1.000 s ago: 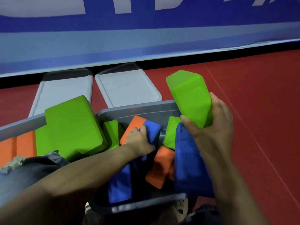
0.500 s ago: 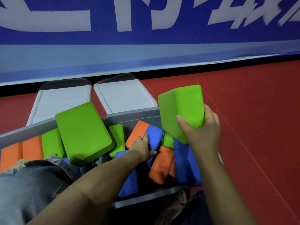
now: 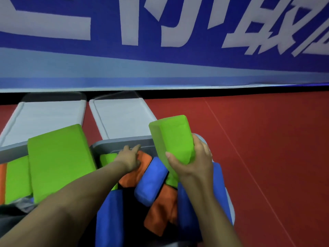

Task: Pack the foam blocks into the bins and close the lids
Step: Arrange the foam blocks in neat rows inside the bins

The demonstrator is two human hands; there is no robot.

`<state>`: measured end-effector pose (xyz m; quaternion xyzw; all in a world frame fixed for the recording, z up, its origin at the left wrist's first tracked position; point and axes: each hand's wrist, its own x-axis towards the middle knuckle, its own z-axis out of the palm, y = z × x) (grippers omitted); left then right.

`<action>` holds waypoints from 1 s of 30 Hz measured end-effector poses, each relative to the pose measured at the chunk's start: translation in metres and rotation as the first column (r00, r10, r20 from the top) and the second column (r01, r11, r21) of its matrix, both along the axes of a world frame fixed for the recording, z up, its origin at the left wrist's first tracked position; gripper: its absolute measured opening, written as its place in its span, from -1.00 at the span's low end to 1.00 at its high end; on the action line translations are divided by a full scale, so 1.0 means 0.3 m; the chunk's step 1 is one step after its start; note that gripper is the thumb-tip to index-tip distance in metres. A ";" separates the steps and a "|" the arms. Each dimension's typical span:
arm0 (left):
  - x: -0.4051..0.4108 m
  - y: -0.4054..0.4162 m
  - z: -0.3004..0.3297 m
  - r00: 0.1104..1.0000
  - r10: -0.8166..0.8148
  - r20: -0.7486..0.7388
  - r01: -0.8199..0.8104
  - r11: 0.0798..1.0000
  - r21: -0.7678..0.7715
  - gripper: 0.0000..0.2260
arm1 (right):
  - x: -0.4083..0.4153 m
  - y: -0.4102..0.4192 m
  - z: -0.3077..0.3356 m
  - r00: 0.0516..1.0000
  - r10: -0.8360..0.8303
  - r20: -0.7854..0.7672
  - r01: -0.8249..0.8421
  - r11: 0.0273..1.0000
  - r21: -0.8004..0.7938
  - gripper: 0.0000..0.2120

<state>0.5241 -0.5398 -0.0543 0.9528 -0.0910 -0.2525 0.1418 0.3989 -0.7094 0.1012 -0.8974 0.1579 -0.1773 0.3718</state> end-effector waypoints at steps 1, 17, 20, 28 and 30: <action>0.001 -0.004 -0.024 0.997 -0.018 -0.074 0.021 0.999 0.042 -0.33 | 0.002 -0.009 -0.006 1.000 -0.025 0.006 0.024 0.999 0.024 -0.17; -0.065 -0.027 -0.122 0.996 0.084 -0.018 -0.081 0.991 0.109 -0.15 | -0.027 -0.039 -0.039 0.999 -0.009 0.043 0.006 0.998 0.064 -0.29; -0.057 0.002 -0.123 0.999 0.027 -0.019 -0.023 0.984 0.175 -0.11 | -0.030 -0.038 -0.039 0.999 -0.009 0.036 0.008 0.999 0.046 -0.27; -0.011 0.054 -0.049 0.968 0.250 0.016 -0.250 0.968 0.012 -0.19 | -0.027 -0.040 -0.042 1.000 -0.002 0.008 0.001 0.998 0.064 -0.25; 0.022 0.078 -0.033 0.962 0.272 0.002 -0.272 0.962 0.010 -0.19 | -0.024 -0.037 -0.042 1.000 -0.003 0.002 0.003 0.998 0.063 -0.26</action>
